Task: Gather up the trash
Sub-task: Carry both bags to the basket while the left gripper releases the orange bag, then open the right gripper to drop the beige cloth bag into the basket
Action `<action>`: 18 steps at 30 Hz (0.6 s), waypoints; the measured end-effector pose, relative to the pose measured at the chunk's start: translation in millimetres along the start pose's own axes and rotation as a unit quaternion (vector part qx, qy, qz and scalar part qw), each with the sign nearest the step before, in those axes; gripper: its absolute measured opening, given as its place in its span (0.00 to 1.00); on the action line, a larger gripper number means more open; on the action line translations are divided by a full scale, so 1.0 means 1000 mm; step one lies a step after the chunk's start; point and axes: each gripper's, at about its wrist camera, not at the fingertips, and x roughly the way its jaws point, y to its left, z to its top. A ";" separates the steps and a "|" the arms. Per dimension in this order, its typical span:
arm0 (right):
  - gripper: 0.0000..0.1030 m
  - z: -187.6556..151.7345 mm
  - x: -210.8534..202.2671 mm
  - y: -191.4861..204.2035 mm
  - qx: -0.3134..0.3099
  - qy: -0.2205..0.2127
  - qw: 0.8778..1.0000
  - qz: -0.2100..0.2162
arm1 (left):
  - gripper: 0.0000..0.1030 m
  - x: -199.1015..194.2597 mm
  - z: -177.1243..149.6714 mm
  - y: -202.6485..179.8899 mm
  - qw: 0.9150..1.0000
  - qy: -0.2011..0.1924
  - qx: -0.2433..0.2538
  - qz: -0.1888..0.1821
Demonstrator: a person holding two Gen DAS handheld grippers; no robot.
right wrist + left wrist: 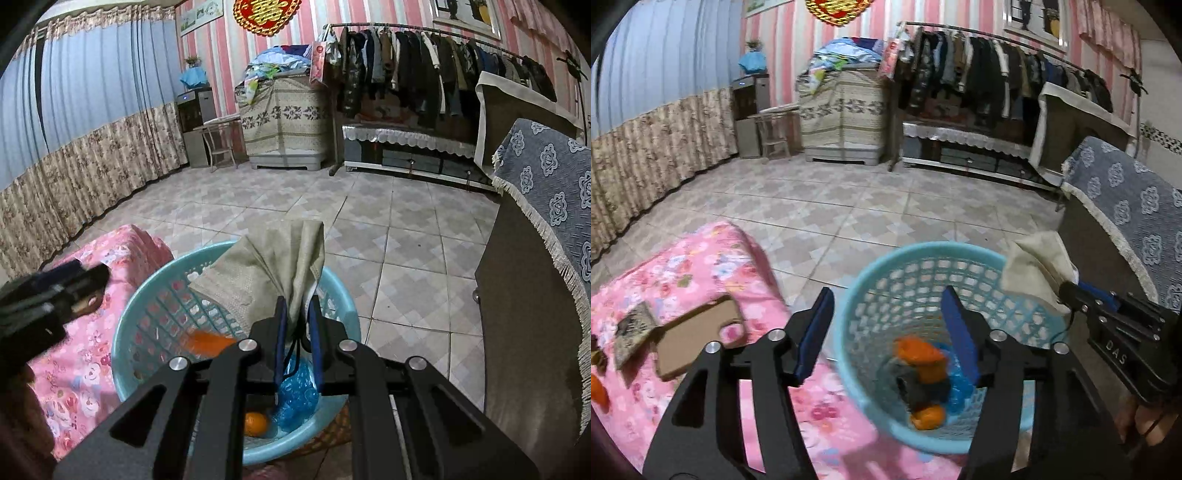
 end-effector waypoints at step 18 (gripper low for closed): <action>0.64 -0.011 0.015 0.052 -0.021 0.017 1.000 0.016 | 0.81 -0.089 -0.034 0.101 0.993 -0.037 -0.040 0.104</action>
